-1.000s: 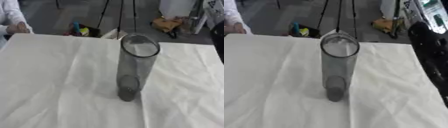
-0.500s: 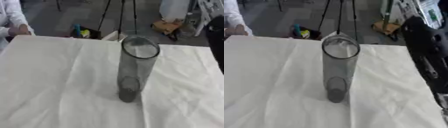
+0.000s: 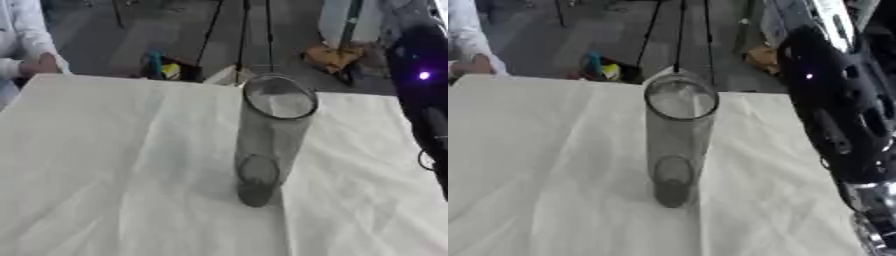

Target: Arrange flowers into the vase.

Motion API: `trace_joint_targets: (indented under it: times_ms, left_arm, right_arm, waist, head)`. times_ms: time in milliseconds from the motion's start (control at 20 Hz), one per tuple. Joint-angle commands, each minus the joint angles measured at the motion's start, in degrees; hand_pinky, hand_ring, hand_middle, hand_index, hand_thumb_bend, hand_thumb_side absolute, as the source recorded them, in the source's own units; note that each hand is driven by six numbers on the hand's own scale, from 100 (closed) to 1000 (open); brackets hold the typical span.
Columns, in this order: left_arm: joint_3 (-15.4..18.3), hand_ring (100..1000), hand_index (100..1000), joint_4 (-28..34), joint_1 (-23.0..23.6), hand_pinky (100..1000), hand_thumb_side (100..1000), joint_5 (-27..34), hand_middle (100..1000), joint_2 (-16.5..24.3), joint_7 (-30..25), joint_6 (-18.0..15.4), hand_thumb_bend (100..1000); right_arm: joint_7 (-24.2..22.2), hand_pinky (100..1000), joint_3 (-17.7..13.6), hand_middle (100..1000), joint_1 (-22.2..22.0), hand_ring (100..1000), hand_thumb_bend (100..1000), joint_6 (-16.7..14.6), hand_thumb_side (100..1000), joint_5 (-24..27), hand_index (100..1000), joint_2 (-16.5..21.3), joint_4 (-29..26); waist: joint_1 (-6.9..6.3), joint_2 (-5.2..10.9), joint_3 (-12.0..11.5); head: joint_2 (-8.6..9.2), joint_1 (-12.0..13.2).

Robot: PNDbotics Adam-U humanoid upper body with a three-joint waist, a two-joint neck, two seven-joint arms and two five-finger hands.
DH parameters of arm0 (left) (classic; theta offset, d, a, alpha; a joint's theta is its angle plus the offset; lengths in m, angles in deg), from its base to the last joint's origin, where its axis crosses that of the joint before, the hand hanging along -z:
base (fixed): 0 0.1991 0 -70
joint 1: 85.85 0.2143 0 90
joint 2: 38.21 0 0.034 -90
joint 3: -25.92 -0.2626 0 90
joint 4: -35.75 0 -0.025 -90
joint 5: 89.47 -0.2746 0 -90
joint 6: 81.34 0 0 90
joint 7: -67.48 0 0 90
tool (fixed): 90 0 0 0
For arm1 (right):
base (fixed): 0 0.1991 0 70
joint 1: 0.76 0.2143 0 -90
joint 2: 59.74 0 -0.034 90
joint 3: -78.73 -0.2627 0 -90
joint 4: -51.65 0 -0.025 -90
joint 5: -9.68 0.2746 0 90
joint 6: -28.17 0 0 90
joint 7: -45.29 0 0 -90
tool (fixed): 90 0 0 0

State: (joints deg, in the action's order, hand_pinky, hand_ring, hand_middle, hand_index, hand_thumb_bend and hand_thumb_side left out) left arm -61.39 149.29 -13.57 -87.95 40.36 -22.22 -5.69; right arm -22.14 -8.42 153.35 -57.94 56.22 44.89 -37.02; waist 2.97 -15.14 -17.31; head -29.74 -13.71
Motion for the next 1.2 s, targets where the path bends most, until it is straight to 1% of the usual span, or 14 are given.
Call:
trace_joint_targets:
  times_ms: [50, 500, 800, 1200]
  left_arm:
    - [-0.3, 699, 912, 1.0, -0.6, 562, 1000, 0.5, 703, 1.2, -0.1, 0.0, 100]
    - [-0.5, 699, 911, 1.0, -0.6, 561, 1000, 0.7, 702, 0.9, -0.3, 0.2, 100]
    - [-0.5, 699, 911, 1.0, -0.7, 561, 1000, 0.8, 702, 0.9, -0.4, 0.3, 100]
    - [-0.7, 699, 911, 1.0, -0.8, 561, 1000, 1.1, 701, 0.8, -0.5, 0.4, 100]
  right_arm:
    - [1.1, 100, -0.8, 100, 1.6, 100, 100, 0.6, 199, 1.5, 113, -0.2, -2.1]
    - [4.1, 100, -1.4, 100, 1.7, 100, 100, 2.2, 200, 3.9, 113, -3.3, -5.1]
    - [6.2, 100, -2.2, 100, 1.8, 100, 100, 3.9, 201, 5.4, 113, -4.8, -5.2]
    - [8.1, 100, -3.1, 100, 1.7, 100, 100, 5.0, 201, 6.8, 113, -6.4, -5.2]
  waist:
    - [0.51, 2.14, -0.2]
    - [0.53, 2.21, -0.5]
    - [0.57, 2.33, -0.6]
    - [0.68, 2.58, -0.8]
  head:
    - [-0.20, -0.2]
    - [-0.51, -0.6]
    - [-0.75, -0.9]
    - [-0.79, -1.0]
